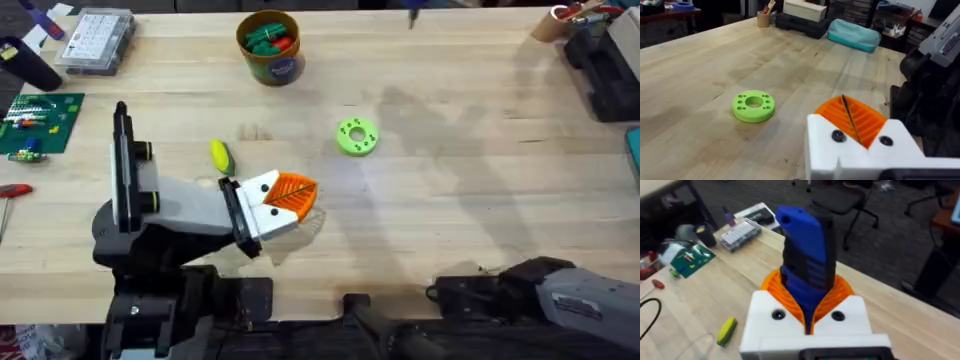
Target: Pick up the gripper from the table and insert it into the empty holder that is missing its gripper. Then pick up a screw, insert it into the mounting hole, and use the screwdriver to tighten it. Finally, clean up the table by picking up the vegetable and placing it into the bucket.
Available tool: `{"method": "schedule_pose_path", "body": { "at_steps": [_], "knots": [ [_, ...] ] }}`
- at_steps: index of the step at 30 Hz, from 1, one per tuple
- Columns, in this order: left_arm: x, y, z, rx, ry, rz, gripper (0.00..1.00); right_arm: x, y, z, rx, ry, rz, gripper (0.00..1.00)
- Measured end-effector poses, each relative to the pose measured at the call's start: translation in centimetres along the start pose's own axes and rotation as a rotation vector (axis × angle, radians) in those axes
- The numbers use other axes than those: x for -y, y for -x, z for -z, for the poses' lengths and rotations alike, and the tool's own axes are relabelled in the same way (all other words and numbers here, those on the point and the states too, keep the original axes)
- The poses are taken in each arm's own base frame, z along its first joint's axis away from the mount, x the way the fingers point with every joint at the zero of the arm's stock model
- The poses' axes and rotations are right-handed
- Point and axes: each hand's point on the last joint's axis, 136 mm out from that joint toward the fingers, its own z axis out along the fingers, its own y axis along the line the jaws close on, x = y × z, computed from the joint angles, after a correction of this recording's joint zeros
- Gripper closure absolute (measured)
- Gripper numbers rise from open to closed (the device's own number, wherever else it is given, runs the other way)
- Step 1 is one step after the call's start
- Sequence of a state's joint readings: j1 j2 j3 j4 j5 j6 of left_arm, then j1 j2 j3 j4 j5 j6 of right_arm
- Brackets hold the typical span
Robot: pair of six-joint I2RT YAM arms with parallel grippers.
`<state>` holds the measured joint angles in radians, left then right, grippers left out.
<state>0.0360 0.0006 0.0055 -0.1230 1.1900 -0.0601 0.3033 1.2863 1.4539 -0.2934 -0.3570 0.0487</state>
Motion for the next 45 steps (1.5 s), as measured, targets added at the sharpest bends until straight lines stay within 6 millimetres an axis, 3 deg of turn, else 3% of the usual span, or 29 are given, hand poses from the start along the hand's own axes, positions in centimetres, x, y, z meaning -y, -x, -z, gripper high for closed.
{"method": "schedule_pose_path", "body": {
  "at_steps": [4, 7, 10, 15, 18, 19, 23, 33, 38, 45],
  "knots": [
    [0.0, 0.0, 0.0, 0.0, 0.0, 0.0, 0.995, -1.7, 0.1, 0.5, 0.07, 0.09, 0.027, 0.982],
    [0.0, 0.0, 0.0, 0.0, 0.0, 0.0, 0.995, -3.7, 1.3, 1.3, 0.134, 0.193, 0.067, 0.982],
    [0.0, 0.0, 0.0, 0.0, 0.0, 0.0, 0.995, -6.5, 3.0, 2.4, 0.209, 0.328, 0.127, 0.982],
    [0.0, 0.0, 0.0, 0.0, 0.0, 0.0, 0.995, -10.9, 4.2, 4.0, 0.279, 0.523, 0.206, 0.983],
    [0.0, 0.0, 0.0, 0.0, 0.0, 0.0, 0.995, -13.3, 4.6, 4.9, 0.311, 0.617, 0.238, 0.983],
    [0.0, 0.0, 0.0, 0.0, 0.0, 0.0, 0.995, -15.7, 4.5, 5.5, 0.326, 0.701, 0.253, 0.983],
    [0.0, 0.0, 0.0, 0.0, 0.0, 0.0, 0.995, -18.3, 4.7, 5.7, 0.362, 0.794, 0.272, 0.983],
    [0.0, 0.0, 0.0, 0.0, 0.0, 0.0, 0.995, -22.2, 3.0, 3.6, 0.337, 0.951, 0.217, 0.983],
    [0.0, 0.0, 0.0, 0.0, 0.0, 0.0, 0.995, -23.6, 2.2, 4.5, 0.315, 1.048, 0.228, 0.983],
    [0.0, 0.0, 0.0, 0.0, 0.0, 0.0, 0.995, -24.0, 1.8, 5.2, 0.274, 1.105, 0.197, 0.983]
  ]
}}
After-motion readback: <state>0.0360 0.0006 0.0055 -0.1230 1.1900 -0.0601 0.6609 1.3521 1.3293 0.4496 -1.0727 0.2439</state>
